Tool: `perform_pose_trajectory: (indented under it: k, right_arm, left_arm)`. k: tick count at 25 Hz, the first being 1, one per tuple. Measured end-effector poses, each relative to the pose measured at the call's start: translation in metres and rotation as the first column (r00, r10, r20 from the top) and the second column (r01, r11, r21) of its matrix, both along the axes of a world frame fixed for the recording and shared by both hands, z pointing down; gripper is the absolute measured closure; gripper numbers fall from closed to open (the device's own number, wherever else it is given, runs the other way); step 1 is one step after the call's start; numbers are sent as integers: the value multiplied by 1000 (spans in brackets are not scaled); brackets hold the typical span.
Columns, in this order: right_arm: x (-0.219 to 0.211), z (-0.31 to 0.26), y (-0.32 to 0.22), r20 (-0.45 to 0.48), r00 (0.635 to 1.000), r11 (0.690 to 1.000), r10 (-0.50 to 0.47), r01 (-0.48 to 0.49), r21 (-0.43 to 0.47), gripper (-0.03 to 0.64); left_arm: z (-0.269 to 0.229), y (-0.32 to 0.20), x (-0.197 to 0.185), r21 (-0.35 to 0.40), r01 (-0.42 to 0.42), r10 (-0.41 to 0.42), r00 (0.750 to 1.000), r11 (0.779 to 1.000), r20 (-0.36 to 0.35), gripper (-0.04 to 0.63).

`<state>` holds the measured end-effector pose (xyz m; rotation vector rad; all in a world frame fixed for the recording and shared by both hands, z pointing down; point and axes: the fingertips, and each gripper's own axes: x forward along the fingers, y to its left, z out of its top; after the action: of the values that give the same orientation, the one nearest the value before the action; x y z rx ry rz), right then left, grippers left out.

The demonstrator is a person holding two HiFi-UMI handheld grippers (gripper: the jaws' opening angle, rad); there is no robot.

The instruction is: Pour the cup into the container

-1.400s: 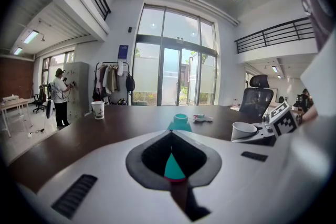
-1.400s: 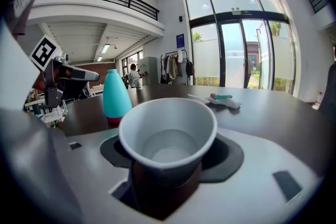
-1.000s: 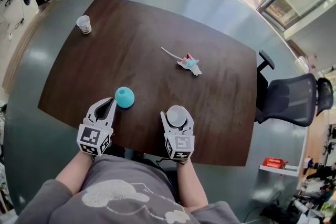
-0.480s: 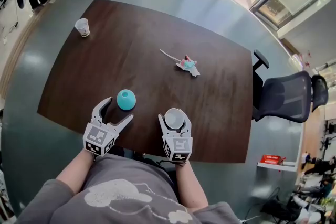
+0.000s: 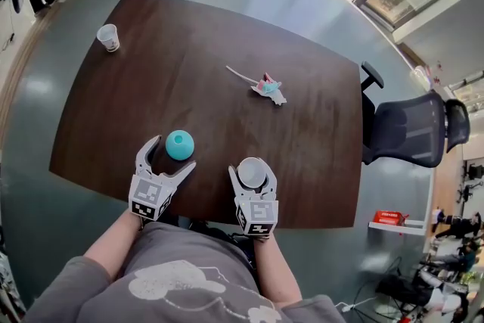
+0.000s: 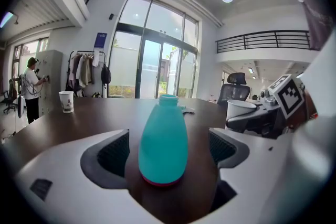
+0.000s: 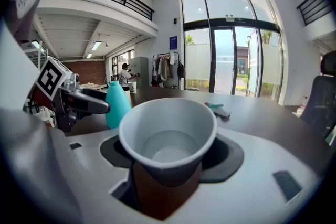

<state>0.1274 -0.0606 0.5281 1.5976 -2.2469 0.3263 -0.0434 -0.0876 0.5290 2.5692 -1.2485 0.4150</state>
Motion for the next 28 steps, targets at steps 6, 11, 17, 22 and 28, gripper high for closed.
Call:
perform_pose_trajectory:
  k: [6,11,17,22,28]
  right_arm:
    - [2,8,4,-6,1000,999,24,-24,-28,314]
    - [4,13,3,-10,999,998,40,-40,-46,314]
    - [3,17,0,-5,999,997,52,-52,-51,314]
    - [1,18,3,-1,998,997,57,-57,-59,314]
    - [4,19,3,-3,998,996,68,-68,-64,316]
  left_arm:
    - [16,-14,5,-1,-23,23,1000,1000,10,116]
    - [27,-23,11,-17,-32,32,999,999,9,109]
    - [33,-30,21,-13,-70,70,998,997,7,109]
    - [34,-38,21,-4,-57,57,998,998,12,109]
    - [35,-44,24,3,-64,64,998,998,12,110]
